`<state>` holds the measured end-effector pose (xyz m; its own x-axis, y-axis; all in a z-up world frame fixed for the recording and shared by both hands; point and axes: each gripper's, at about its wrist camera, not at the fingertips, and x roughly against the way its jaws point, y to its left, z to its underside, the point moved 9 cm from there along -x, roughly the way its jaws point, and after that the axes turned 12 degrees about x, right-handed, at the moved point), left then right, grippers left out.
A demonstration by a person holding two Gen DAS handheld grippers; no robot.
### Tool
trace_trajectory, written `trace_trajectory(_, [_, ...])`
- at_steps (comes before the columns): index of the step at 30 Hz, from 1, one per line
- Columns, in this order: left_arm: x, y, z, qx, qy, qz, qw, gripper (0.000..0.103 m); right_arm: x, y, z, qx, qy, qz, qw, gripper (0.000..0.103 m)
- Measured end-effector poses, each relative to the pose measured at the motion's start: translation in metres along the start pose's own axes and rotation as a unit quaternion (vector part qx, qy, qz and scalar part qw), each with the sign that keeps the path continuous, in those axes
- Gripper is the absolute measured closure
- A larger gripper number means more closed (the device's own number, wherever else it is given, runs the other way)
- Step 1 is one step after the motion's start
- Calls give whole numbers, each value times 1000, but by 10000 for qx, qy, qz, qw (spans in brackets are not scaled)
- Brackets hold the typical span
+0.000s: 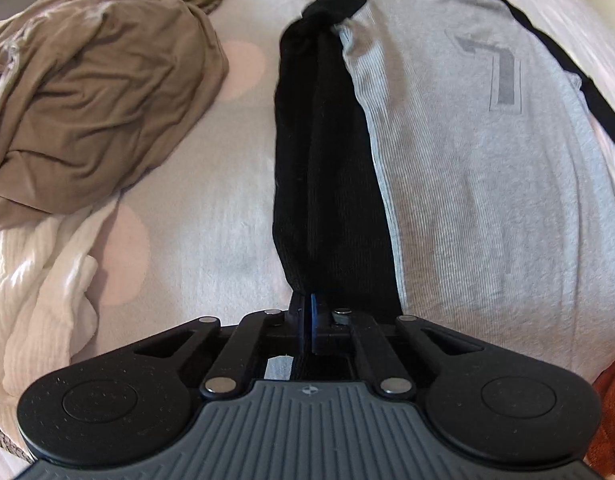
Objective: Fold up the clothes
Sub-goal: 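Move the left gripper to the other black sleeve and grasp it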
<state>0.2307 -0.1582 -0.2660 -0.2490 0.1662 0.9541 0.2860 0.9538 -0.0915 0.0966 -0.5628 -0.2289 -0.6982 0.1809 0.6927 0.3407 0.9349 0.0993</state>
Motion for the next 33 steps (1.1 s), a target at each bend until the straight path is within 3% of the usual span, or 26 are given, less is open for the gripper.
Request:
trace_trajectory(3, [14,9,-11,65,-202,-35,9998,102,0,0,0,4,15,-4,10000,51])
trace_trajectory(7, [38,29,-43,96,-594,-394,9974,102,-3,1,1,16,77,-1,10000,51])
trace_trajectory(10, [63,46,-74,190,-1064,-737,9914,102,-5,0,2,9,112,-4,9999,51])
trace_trajectory(13, [92,48,-97,148,-1530,-856,9844,102,-6,-1,2,-15,138,-3,9999,51])
trace_trajectory(17, [123,51,-121,-230,-1966,-1433,9697,102,-8,-2,2,-11,173,-13,9998,51])
trace_trajectory(22, [134,75,-149,-558,-2057,-2191,9521,102,-9,-3,2,3,185,-23,9998,51])
trace_trajectory(29, [132,90,-192,-1254,-2333,-3191,9100,102,-11,-4,3,-27,211,-26,9998,51])
trace_trajectory(31, [130,90,-203,-1393,-2481,-3328,8991,102,-14,-5,4,-46,244,-31,9997,51])
trace_trajectory(33, [127,87,-207,-1502,-2627,-3314,8937,102,-17,-7,4,-106,290,-32,9995,51])
